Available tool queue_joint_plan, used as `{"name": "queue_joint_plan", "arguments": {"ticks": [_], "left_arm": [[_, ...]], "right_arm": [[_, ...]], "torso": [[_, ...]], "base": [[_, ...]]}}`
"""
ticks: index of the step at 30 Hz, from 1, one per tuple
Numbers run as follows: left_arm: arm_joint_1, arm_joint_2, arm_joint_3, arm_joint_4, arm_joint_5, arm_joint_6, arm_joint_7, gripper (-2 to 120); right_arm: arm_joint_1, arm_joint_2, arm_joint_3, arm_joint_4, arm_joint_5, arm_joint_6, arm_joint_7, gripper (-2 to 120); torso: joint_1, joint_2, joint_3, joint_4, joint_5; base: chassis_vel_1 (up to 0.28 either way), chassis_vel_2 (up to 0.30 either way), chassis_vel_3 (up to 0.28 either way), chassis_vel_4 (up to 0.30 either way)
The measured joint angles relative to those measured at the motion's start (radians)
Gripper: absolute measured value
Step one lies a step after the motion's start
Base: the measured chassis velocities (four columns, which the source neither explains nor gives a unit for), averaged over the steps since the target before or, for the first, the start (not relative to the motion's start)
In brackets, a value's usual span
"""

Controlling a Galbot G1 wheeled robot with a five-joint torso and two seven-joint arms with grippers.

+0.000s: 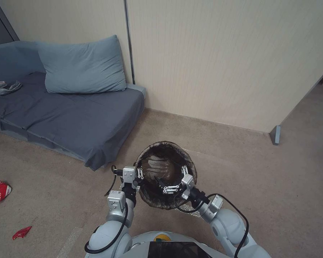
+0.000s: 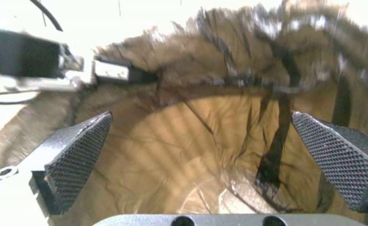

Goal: Pick up the trash bin, then pick up the garbage from the floor and place it into the trash bin.

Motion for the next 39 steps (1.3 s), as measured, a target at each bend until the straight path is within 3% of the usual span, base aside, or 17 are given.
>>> {"name": "queue_joint_plan", "arguments": {"ticks": [10, 17, 29, 30, 33, 39], "left_arm": [[-0.004, -0.002, -0.013, 0.015, 0.016, 0.001, -0.006, 3], [-0.004, 0.0, -0.045, 0.018, 0.027, 0.002, -0.028, 3], [0.01, -0.013, -0.074, 0.006, 0.044, 0.006, -0.054, 3], [0.01, -0.013, -0.074, 0.006, 0.044, 0.006, -0.054, 3], [0.013, -0.015, -0.078, -0.004, 0.043, 0.004, -0.062, 3], [0.019, -0.012, -0.095, -0.018, 0.043, 0.002, -0.062, 3]], "right_arm": [[-0.07, 0.005, 0.063, 0.134, -0.003, 0.008, 0.025, 100], [-0.139, 0.063, 0.166, 0.25, 0.032, -0.006, 0.182, 100], [-0.293, 0.253, 0.233, 0.417, -0.158, -0.111, 0.483, 100], [-0.293, 0.253, 0.233, 0.417, -0.158, -0.111, 0.483, 100], [-0.312, 0.353, 0.233, 0.417, -0.224, -0.118, 0.512, 100], [-0.35, 0.392, 0.231, 0.338, -0.275, -0.05, 0.492, 100]], "torso": [[0.0, 0.0, 0.0, 0.0, 0.0], [0.0, 0.0, 0.0, 0.0, -0.0001], [0.0, 0.0, 0.0, 0.0, -0.0003], [0.0, 0.0, 0.0, 0.0, -0.0003], [0.0, 0.0, 0.0, -0.0002, -0.0003], [0.0, 0.0, 0.0, 0.0001, 0.0]], "base": [[0.0, 0.0, 0.0, 0.0], [0.0, 0.0, 0.0, 0.0], [0.0, 0.0, 0.0, 0.0], [0.0, 0.0, 0.0, 0.0], [0.0, 0.0, 0.0, 0.0], [0.0, 0.0, 0.0, 0.0]]}}
